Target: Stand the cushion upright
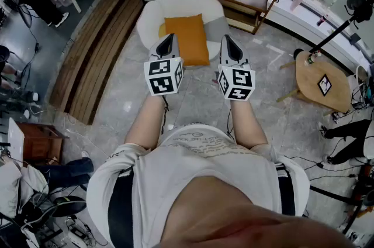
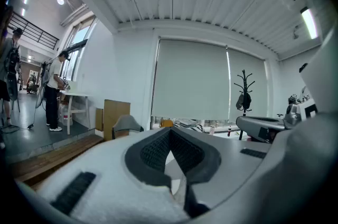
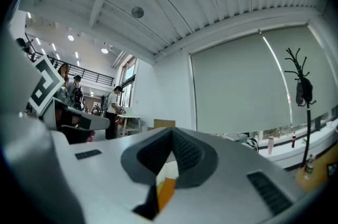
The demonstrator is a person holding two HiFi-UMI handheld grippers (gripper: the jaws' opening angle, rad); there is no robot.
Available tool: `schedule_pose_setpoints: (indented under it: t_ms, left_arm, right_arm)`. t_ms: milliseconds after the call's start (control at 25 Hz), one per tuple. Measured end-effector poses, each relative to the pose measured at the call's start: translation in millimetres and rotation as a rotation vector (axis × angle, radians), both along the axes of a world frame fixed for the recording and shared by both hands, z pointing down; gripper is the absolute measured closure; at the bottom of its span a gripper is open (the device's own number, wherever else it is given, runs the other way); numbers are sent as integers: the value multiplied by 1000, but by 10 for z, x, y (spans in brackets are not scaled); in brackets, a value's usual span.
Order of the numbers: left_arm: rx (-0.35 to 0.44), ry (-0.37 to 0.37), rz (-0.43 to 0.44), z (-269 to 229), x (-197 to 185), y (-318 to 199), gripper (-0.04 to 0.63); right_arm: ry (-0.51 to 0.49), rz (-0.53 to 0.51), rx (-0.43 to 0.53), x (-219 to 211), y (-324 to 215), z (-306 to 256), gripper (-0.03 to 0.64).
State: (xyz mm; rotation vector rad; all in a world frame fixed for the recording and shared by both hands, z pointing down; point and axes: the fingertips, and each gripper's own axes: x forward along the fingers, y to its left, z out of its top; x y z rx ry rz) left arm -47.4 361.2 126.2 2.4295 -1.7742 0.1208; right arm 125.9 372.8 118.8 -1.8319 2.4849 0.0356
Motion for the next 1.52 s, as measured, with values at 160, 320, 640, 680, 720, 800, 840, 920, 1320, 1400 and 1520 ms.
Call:
schedule_pose_setpoints:
  t_ms: [160,320,640,680,720,800,840,920,1320,1400,1520]
  left_arm:
    - [-11,3,-4,25,1,29,575]
    - [-21,5,5,73,-26,16,575]
    - [-29,12,0,126,-207,-53,575]
    - [-30,14,-1,133,-249,-59,575]
    - [-31,16,-2,139,-291,-65,575]
    - [-33,21,-2,146,-373,-79,575]
    - [-35,24,-1,149,-415,-89,575]
    - [-36,32,6,162,-508,-120,575]
    - [-39,29,41,229,-909,-119,575]
    - [-34,25,39,232,-962,-121,575]
    - [-31,18,36,237,-1000,-137,575]
  right_arm:
    - [4,-12,3,-52,12,9,589]
    - [-4,-4,-5,-105,-37,48,589]
    - [0,-35,-17,-359,-122,78,589]
    - [3,-40,-18,-412,-129,83,589]
    - [6,-44,-18,-462,-136,85,589]
    - [10,-46,-18,-550,-151,77,589]
    - [11,-45,-16,-592,-160,69,589]
    - [12,-40,-14,-683,-180,63,589]
    - [16,-7,-7,-1073,-132,102,589]
    - [16,-11,-5,-1131,-142,113,589]
    - [14,-10,-3,-1161,-192,121,589]
